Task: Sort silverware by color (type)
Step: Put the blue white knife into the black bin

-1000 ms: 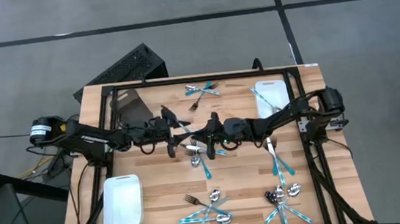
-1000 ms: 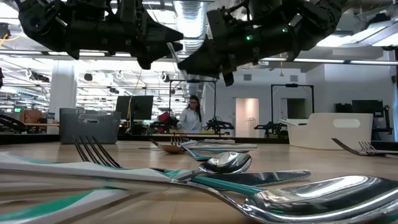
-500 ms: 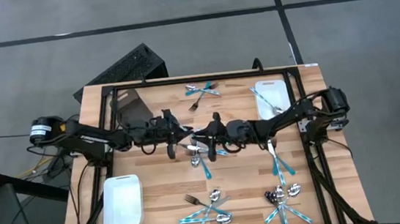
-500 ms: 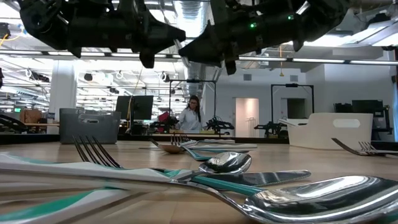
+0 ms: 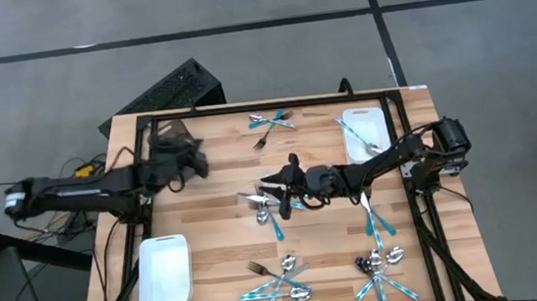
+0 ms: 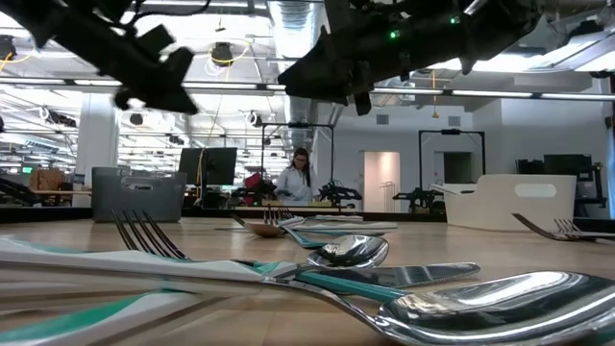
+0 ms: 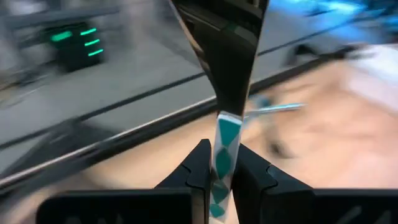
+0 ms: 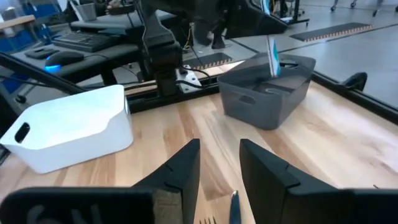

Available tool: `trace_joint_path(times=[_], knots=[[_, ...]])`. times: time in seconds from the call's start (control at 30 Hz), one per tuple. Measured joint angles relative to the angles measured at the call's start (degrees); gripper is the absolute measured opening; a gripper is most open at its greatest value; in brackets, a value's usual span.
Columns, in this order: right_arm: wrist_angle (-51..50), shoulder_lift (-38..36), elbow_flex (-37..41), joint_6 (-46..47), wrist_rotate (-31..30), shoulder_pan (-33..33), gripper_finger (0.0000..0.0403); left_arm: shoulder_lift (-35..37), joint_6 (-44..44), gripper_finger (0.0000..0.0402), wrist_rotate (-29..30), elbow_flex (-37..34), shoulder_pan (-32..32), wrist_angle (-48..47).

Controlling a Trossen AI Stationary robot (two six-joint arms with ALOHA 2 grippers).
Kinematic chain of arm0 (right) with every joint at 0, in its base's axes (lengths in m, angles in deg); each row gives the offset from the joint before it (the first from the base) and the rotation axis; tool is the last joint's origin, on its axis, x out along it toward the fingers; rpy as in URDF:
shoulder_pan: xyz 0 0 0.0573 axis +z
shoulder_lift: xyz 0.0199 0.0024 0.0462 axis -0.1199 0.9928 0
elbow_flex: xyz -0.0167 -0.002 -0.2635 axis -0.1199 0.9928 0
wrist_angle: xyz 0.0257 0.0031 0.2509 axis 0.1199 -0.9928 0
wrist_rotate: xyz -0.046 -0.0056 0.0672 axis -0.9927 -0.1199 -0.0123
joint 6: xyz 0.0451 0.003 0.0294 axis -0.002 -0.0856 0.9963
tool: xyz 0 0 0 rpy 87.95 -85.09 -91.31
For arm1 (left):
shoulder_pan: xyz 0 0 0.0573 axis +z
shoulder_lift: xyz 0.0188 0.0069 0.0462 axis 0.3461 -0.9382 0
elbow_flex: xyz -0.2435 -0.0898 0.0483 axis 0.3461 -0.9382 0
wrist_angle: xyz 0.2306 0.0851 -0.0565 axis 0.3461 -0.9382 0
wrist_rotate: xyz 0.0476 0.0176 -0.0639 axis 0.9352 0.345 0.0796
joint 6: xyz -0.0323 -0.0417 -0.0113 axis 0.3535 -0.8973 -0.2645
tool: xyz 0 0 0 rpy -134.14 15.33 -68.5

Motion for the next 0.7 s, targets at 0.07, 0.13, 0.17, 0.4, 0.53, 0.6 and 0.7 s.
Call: trace_joint_path(times=[0.07,0.13,0.17,0.4,0.53,0.6,0.7], knots=[[-0.1,0.0,0.0,0.5,0.0,-0.1,0.0132,2.7,-3.0,0.0025,-0.3,0.0,3.8,-6.7],[-0.2,0.0,0.0,0.5,0.0,-0.4,0.0130,4.3,-5.4,0.0025,-3.5,0.0,7.4,-11.3],[-0.3,0.0,0.0,0.8,0.0,-0.4,0.0129,4.6,-6.4,0.0025,-6.0,0.0,9.5,-13.4],[-3.8,0.1,0.0,4.5,0.2,-0.3,0.0128,2.8,-7.2,0.0041,-21.8,0.0,20.1,-17.4],[-6.4,0.1,0.0,6.5,0.2,-0.3,0.0128,1.1,-7.0,0.0074,-27.2,0.0,24.3,-17.7],[-7.9,0.1,0.0,7.6,0.2,-0.3,0.0128,0.4,-6.8,0.0095,-27.3,0.0,25.5,-18.0],[-10.2,0.1,0.0,8.6,0.2,0.0,0.0128,0.3,-6.6,0.0125,-27.1,0.0,26.5,-18.8]])
